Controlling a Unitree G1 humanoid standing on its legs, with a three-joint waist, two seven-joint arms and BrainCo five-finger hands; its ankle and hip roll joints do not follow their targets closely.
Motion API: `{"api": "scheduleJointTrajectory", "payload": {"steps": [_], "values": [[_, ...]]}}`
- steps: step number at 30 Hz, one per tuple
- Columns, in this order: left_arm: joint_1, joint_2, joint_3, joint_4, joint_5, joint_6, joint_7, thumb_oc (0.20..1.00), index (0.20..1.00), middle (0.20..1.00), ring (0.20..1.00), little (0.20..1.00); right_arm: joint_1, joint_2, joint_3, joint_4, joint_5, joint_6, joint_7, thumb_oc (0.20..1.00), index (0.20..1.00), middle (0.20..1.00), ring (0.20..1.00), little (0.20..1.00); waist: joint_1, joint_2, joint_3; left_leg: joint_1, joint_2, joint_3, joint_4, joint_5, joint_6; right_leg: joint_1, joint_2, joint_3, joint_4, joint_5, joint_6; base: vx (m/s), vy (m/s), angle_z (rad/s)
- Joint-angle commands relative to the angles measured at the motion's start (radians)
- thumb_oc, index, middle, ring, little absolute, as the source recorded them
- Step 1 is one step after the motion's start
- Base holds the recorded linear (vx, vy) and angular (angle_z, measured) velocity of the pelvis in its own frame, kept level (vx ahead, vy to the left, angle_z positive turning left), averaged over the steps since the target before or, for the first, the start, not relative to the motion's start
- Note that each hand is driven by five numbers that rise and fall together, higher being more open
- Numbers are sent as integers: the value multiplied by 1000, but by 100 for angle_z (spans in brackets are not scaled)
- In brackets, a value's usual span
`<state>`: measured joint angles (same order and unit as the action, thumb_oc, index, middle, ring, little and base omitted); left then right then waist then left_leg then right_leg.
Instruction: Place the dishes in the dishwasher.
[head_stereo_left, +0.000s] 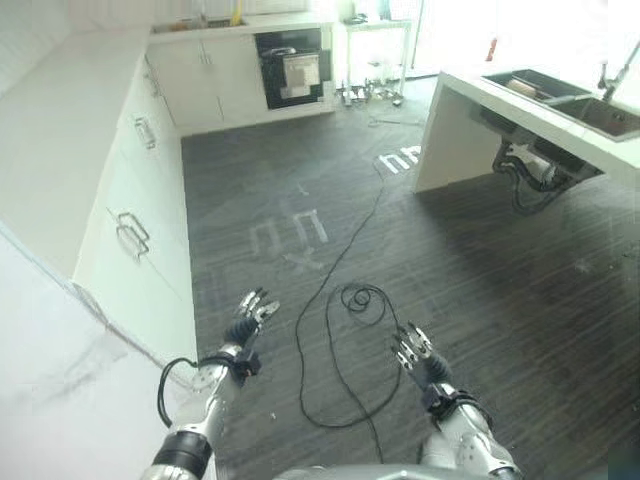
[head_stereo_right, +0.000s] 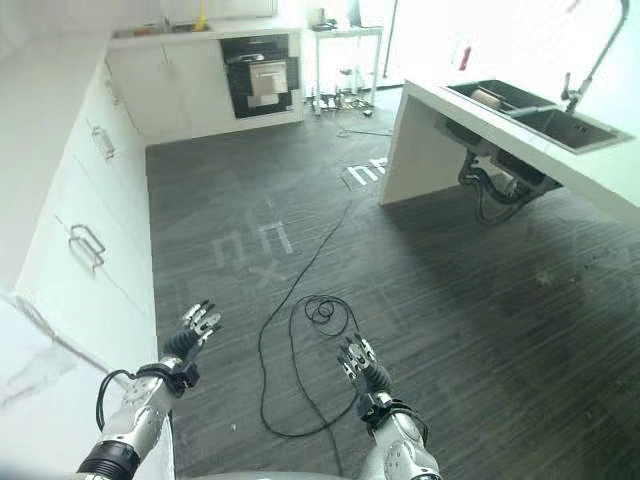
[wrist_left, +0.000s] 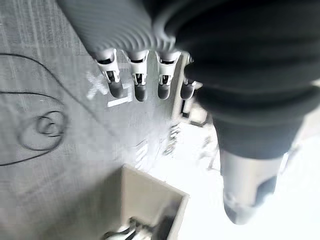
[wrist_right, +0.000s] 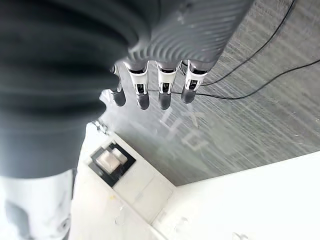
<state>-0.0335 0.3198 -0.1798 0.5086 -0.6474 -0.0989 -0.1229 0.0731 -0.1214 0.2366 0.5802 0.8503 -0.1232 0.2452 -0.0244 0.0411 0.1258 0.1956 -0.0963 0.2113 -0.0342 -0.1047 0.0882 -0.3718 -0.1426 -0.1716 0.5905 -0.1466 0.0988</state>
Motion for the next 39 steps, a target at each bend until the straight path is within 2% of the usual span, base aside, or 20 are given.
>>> {"api": "scheduleJointTrajectory", "payload": {"steps": [1, 2, 3, 4, 5, 6, 8, 9, 11, 13, 15, 17, 21, 24, 29, 32, 35, 36, 37, 39], "values": [[1, -2, -11, -85, 16, -23, -12, 1000, 1000, 1000, 1000, 1000, -8, -35, -8, -48, 42, -53, 17, 1000, 1000, 1000, 1000, 1000, -28, -41, 6, -61, 40, -118, 29, 25, -74, 229, -27, -30, -438, 254, 47, 608, -206, 111], [5, 1, -17, -99, 17, -29, -11, 1000, 1000, 1000, 1000, 1000, -12, -45, -14, -58, 49, -41, 23, 1000, 1000, 1000, 1000, 1000, -50, -47, 22, -14, 40, -127, 15, -8, -83, 166, -66, -51, -562, 348, 86, 598, -221, 118], [13, 2, -19, -106, 14, -41, -12, 1000, 1000, 1000, 1000, 1000, -21, -51, -25, -58, 46, -26, 29, 1000, 1000, 1000, 1000, 1000, -56, -39, 35, 17, 52, -134, 12, -30, -83, 139, -74, -72, -603, 370, 93, 462, -164, 91], [13, 2, -19, -106, 14, -41, -12, 1000, 1000, 1000, 1000, 1000, -21, -51, -25, -58, 46, -26, 29, 1000, 1000, 1000, 1000, 1000, -56, -39, 35, 17, 52, -134, 12, -30, -83, 139, -74, -72, -603, 370, 93, 681, -320, 70], [41, -12, -3, -107, 2, -76, -16, 1000, 1000, 1000, 1000, 1000, -15, -53, -8, -84, 33, -18, 8, 1000, 1000, 1000, 1000, 1000, -52, -64, 20, 16, 38, -169, 124, -115, -58, 171, -53, -39, -528, 341, 66, 613, -304, 15], [50, -17, 9, -104, -12, -75, -15, 1000, 1000, 1000, 1000, 1000, -15, -56, -10, -86, 32, -11, -3, 1000, 1000, 1000, 1000, 1000, -57, -63, 7, 28, 55, -175, 154, -134, -64, 170, -39, -29, -496, 317, 53, 748, -354, -9], [76, -25, 29, -109, -19, -82, -14, 1000, 1000, 1000, 1000, 1000, -3, -69, -8, -107, 13, 3, 0, 1000, 1000, 1000, 1000, 1000, -69, -53, -23, 40, 115, -174, 238, -70, -112, 185, -1, -24, -464, 264, 8, 396, -203, 21], [99, -36, 38, -114, -11, -91, -8, 1000, 1000, 1000, 1000, 1000, 6, -78, -4, -116, -15, 7, 16, 1000, 1000, 1000, 1000, 1000, -62, -49, -35, 11, 150, -185, 385, 20, -148, 219, 26, -31, -467, 230, -26, 402, -281, 22], [135, -47, 58, -116, -8, -115, -2, 1000, 1000, 1000, 1000, 1000, 13, -105, 3, -121, -44, 7, 48, 1000, 1000, 1000, 1000, 1000, -43, -66, -40, -105, 161, -185, 650, 120, -173, 284, 43, -17, -476, 182, -75, 443, -296, -48], [141, -47, 74, -112, -24, -111, 5, 1000, 1000, 1000, 1000, 1000, 20, -112, -3, -122, -47, -9, 56, 1000, 1000, 1000, 1000, 1000, -11, -93, -25, -271, 148, -170, 770, 121, -153, 350, 33, -18, -482, 155, -90, 352, -201, -73], [140, -42, 88, -132, -15, -93, 10, 1000, 1000, 1000, 1000, 1000, 4, -106, -2, -131, -44, -18, 49, 1000, 1000, 1000, 1000, 1000, 31, -92, 0, -340, 155, -97, 607, 110, -138, 427, 52, -32, -511, 121, -81, 380, -54, -73], [138, -33, 78, -163, -27, -76, 31, 1000, 1000, 1000, 1000, 1000, -2, -108, -6, -154, -57, -6, 34, 1000, 1000, 1000, 1000, 1000, 45, -72, 10, -338, 167, -45, 391, 167, -169, 470, 76, -30, -547, 105, -63, 477, 136, -54], [165, -56, 75, -183, 6, -99, 50, 1000, 1000, 1000, 1000, 1000, 14, -93, 4, -155, -76, -4, 23, 1000, 1000, 1000, 1000, 1000, 99, -35, 12, -363, 163, -64, 16, 277, -211, 586, 108, 19, -630, 77, -34, 513, 193, -44], [151, -50, 75, -154, 13, -119, 34, 1000, 1000, 1000, 1000, 1000, 18, -98, -4, -136, -75, -17, 40, 1000, 1000, 1000, 1000, 1000, 102, -24, 6, -382, 176, -13, 33, 279, -211, 622, 96, 4, -640, 53, -30, 360, 171, -73], [116, -13, 92, -129, 40, -114, 17, 1000, 1000, 1000, 1000, 1000, 24, -75, -10, -143, -56, -24, 38, 1000, 1000, 1000, 1000, 1000, 107, -32, -34, -314, 135, -37, 47, 181, -133, 658, 52, 2, -526, -23, 11, 364, 238, -76], [91, 8, 78, -110, 68, -112, 3, 1000, 1000, 1000, 1000, 1000, 19, -41, -6, -135, -48, -56, 14, 1000, 1000, 1000, 1000, 1000, 106, -40, -57, -277, 90, -75, 45, 144, -79, 573, 13, 15, -251, 98, 67, 257, 237, 39], [84, 31, 55, -111, 126, -115, 40, 1000, 1000, 1000, 1000, 1000, 13, -17, 4, -113, -17, -82, 1, 1000, 1000, 1000, 1000, 1000, 88, -9, -50, -192, 93, -85, 17, 116, -69, 406, -4, -30, -32, 172, 65, 272, 179, 22], [83, 33, 54, -114, 124, -111, 48, 1000, 1000, 1000, 1000, 1000, 10, -15, 3, -109, -13, -83, 0, 1000, 1000, 1000, 1000, 1000, 85, -8, -46, -178, 93, -83, 10, 116, -72, 390, -13, -40, -42, 162, 60, 265, -51, -9], [77, 39, 66, -129, 119, -93, 62, 1000, 1000, 1000, 1000, 1000, 3, -11, 1, -114, -29, -90, 1, 1000, 1000, 1000, 1000, 1000, 72, -3, -27, -135, 105, -73, -2, 110, -95, 354, -57, -96, -187, 145, 38, 195, -163, -6], [81, 51, 83, -148, 137, -95, 59, 1000, 1000, 1000, 1000, 1000, -6, -19, -2, -119, -34, -99, 16, 1000, 1000, 1000, 1000, 1000, 65, -18, -3, -93, 115, -33, -8, 81, -125, 324, -167, -181, -365, 248, 60, 139, -285, -10]]}}
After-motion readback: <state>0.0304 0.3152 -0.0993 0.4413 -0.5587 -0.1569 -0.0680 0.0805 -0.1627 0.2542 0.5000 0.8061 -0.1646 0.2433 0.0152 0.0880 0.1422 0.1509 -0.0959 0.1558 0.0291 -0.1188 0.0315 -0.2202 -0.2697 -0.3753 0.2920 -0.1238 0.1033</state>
